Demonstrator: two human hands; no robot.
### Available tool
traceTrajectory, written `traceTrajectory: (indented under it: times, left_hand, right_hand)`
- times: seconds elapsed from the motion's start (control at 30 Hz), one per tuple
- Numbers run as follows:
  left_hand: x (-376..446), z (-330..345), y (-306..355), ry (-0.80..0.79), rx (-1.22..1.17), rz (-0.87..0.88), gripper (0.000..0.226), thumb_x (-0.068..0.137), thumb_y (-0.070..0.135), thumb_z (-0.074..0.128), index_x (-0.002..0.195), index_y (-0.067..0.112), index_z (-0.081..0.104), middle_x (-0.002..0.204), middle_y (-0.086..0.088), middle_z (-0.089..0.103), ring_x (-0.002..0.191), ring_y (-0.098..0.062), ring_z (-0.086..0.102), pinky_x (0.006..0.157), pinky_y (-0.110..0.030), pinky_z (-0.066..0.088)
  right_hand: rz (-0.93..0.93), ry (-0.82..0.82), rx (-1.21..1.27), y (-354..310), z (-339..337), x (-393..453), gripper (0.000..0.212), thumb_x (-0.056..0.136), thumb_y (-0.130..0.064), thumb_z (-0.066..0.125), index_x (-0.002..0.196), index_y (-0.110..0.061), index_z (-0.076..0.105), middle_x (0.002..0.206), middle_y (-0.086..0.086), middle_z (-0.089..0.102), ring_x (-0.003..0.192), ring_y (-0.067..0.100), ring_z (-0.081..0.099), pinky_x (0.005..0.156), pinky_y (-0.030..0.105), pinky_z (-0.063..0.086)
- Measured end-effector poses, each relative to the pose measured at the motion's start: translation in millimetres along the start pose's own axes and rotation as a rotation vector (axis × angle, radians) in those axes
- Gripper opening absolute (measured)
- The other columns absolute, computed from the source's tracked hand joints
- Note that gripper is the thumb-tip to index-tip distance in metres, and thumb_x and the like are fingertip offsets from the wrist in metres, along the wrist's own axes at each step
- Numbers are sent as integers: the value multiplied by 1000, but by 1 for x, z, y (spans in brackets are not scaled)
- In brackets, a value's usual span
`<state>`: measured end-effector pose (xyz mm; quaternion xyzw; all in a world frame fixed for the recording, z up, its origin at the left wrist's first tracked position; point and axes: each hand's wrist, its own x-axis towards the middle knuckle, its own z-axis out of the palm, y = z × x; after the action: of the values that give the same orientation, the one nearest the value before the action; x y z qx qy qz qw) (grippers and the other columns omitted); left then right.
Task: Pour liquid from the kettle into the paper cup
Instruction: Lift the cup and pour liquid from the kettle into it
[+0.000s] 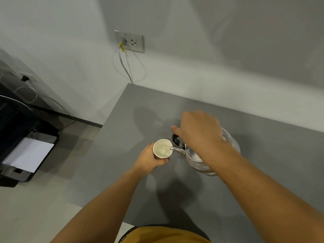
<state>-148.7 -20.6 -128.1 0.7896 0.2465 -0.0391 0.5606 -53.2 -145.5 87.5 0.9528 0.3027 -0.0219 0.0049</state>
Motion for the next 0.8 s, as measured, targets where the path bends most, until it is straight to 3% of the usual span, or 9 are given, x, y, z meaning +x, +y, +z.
traceTrajectory:
  times: [0.13,0.27,0.37,0.57,0.8]
  left_hand:
    - [1,0,-1,-8,5,5,65,72,20,92,132,25,66,118,-8,74,86,-13,64,76,-25,48]
    - [0,0,-1,6,15,12,68,71,19,92,134,23,66,121,-4,74,106,-19,69,88,-27,52]
    - [0,0,-1,1,9,5,66,71,20,92,132,25,67,117,-3,75,93,-13,66,77,-24,48]
    - [-1,0,1,9,26,7,66,70,22,93,131,26,67,115,2,76,100,-12,69,77,-16,46]
    - [0,1,-1,15,13,-5,66,71,21,92,132,25,66,117,-3,74,95,-14,66,76,-24,47]
  right_hand:
    - [-6,-2,-4,0,-1,0,54,88,-44,64,52,-21,31,52,-1,34,42,15,26,41,26,15]
    - [-4,0,-11,-1,-3,1,54,88,-42,65,51,-20,32,52,-1,35,42,15,27,41,26,15]
    - [-10,0,-12,-1,-4,2,55,89,-43,64,52,-20,31,52,-1,34,42,16,27,41,27,15]
    - [-18,2,-12,-1,-4,2,54,90,-43,63,53,-20,32,54,-1,33,47,21,32,41,26,14]
    - [-17,12,-17,-1,-3,1,54,88,-43,65,52,-20,31,52,-1,33,42,17,29,40,26,14]
